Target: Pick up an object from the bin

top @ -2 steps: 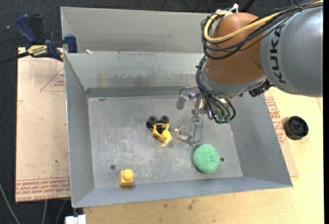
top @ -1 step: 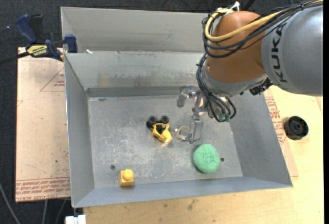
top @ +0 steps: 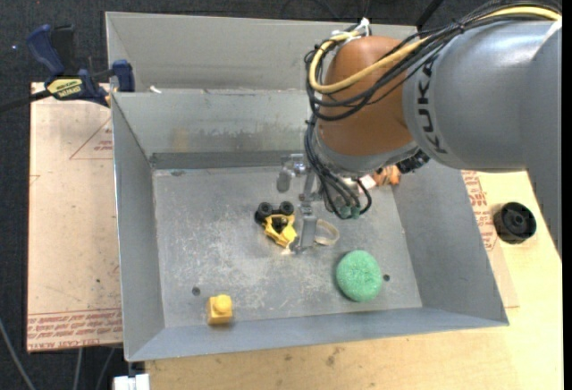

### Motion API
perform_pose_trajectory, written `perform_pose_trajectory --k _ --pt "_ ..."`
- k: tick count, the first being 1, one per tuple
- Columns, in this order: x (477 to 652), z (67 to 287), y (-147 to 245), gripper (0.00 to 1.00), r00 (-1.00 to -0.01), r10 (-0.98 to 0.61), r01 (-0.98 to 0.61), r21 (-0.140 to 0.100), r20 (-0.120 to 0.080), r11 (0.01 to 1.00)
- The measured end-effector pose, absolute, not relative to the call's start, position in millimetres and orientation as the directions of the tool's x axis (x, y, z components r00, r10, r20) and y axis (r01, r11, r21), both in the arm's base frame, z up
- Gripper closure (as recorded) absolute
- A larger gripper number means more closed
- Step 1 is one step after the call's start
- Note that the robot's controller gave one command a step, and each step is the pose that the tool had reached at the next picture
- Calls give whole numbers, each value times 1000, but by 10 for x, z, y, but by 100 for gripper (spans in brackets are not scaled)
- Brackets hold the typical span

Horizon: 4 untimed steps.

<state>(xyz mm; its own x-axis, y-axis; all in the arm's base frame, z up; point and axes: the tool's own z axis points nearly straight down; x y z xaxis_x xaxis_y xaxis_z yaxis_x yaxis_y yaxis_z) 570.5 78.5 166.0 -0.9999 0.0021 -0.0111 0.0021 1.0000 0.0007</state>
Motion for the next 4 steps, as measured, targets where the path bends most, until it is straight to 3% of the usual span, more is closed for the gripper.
perform_pose_trajectory --k 1,2,3,4 --pt "5571 1249 989 0 -995 -101 -101 6 0 995" --pt "6118 887 1030 100 -961 277 277 3 -4 961" --pt "6118 887 1031 100 -961 277 277 2 -4 961" --pt "6102 1275 1069 100 -962 274 274 -2 6 962"
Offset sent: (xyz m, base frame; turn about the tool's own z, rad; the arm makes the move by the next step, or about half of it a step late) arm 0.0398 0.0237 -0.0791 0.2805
